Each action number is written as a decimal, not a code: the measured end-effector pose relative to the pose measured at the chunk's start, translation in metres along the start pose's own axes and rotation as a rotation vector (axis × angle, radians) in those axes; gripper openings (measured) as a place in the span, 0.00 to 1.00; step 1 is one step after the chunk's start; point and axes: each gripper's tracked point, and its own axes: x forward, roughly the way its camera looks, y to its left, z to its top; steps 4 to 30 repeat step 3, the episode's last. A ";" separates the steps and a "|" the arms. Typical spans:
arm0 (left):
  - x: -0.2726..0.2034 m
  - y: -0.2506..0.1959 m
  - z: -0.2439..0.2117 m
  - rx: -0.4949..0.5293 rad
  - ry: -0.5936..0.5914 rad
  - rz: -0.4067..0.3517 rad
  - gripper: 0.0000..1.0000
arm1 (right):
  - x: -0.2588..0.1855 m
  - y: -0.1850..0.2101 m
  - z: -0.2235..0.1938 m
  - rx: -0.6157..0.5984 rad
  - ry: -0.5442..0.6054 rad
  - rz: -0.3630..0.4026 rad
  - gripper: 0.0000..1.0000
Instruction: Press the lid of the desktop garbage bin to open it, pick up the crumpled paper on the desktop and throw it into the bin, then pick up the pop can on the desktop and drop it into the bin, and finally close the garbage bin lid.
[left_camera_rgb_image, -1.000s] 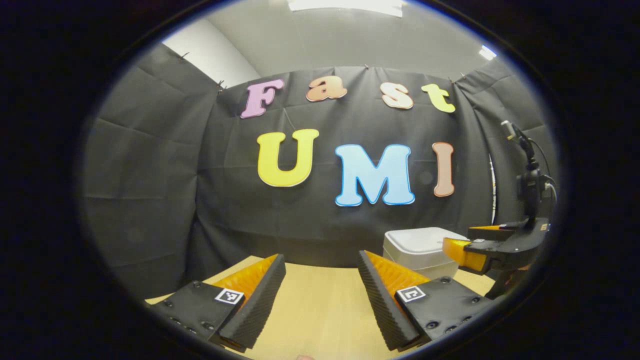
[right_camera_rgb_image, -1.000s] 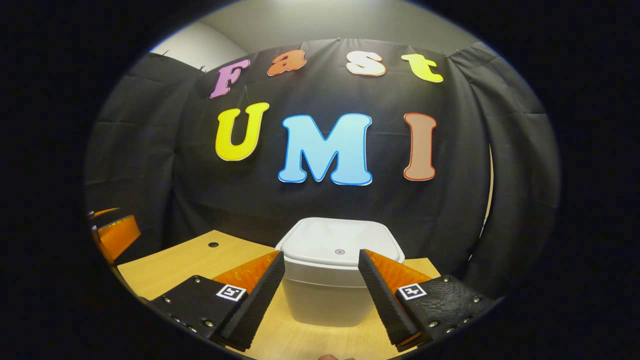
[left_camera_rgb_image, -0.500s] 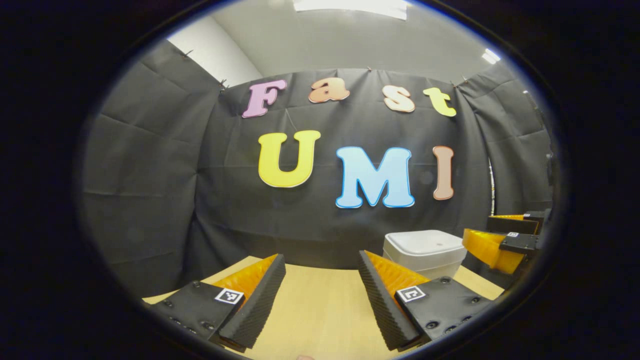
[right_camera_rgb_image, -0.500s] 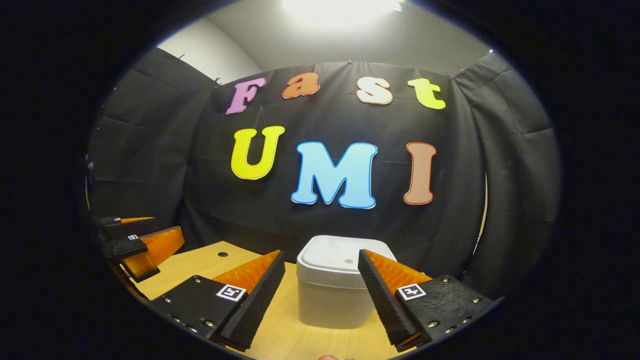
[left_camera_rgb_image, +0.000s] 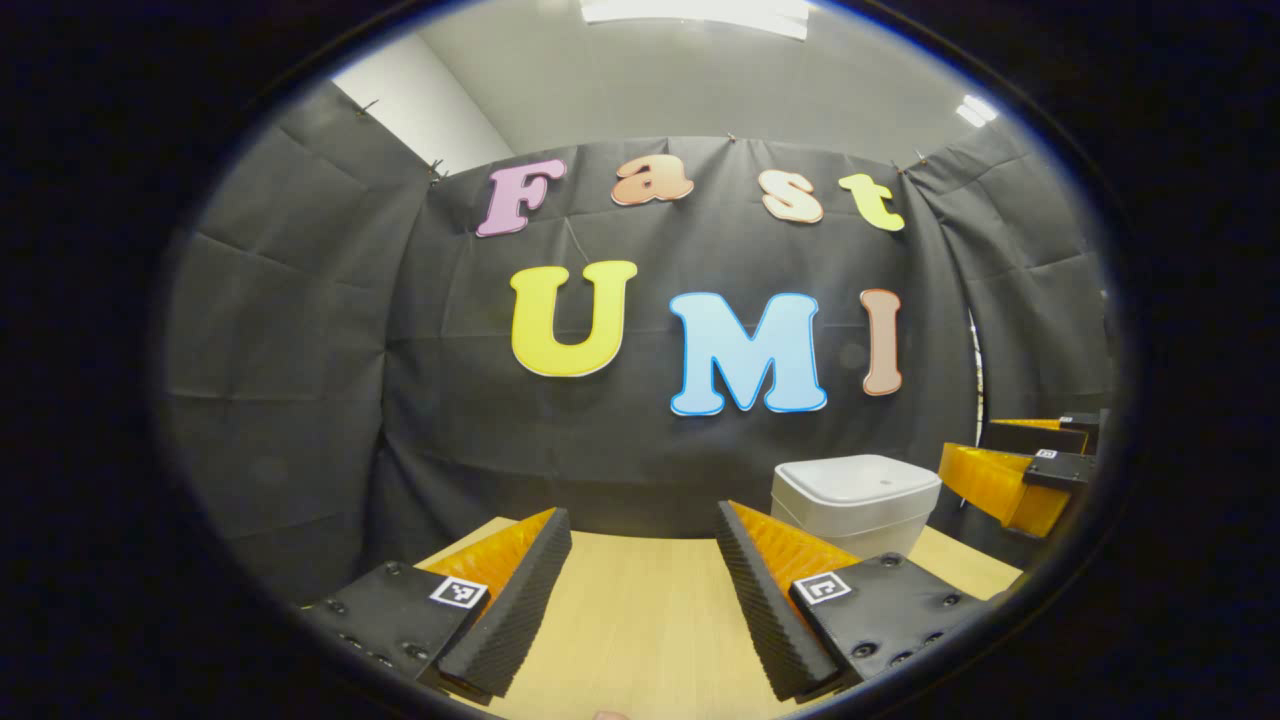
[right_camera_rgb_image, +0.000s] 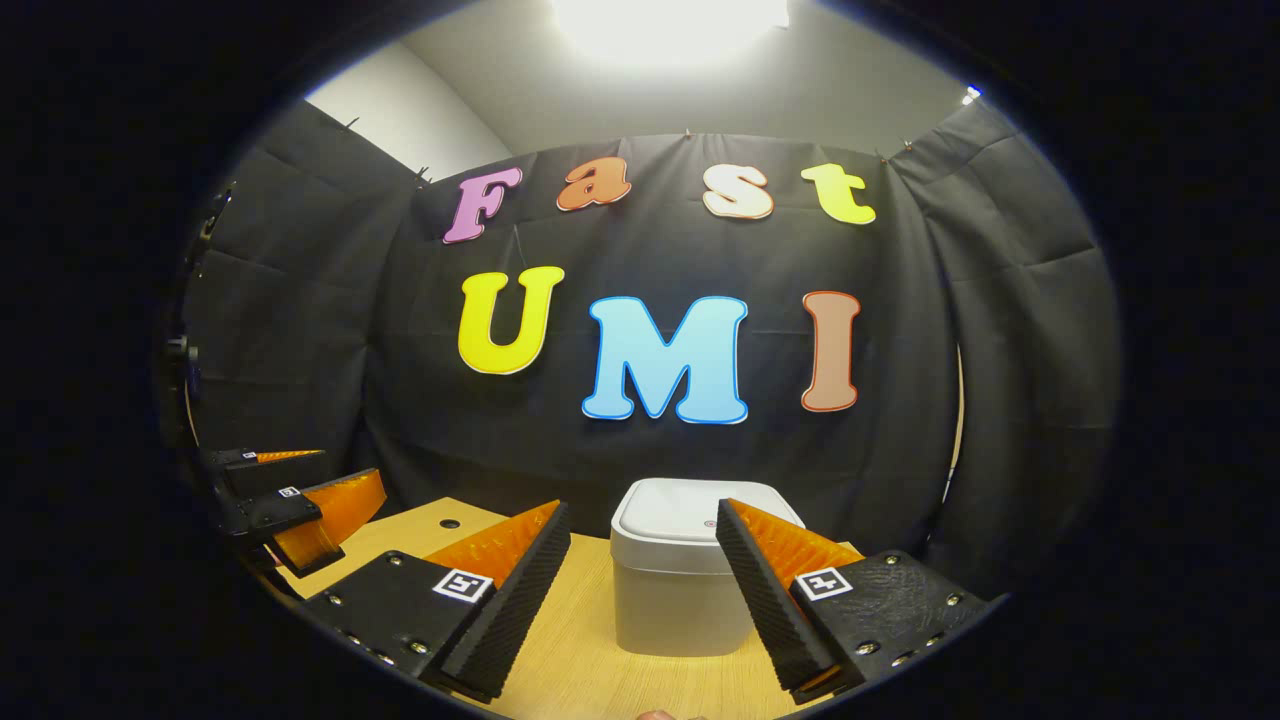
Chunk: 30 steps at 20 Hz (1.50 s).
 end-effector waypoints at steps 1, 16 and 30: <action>0.003 -0.001 -0.001 -0.003 0.001 -0.010 0.95 | -0.001 0.002 0.002 0.006 -0.004 -0.007 0.94; 0.008 -0.002 0.000 -0.003 -0.003 -0.032 0.95 | -0.003 0.005 0.003 0.001 -0.006 -0.024 0.94; 0.008 -0.002 0.000 -0.003 -0.003 -0.032 0.95 | -0.003 0.005 0.003 0.001 -0.006 -0.024 0.94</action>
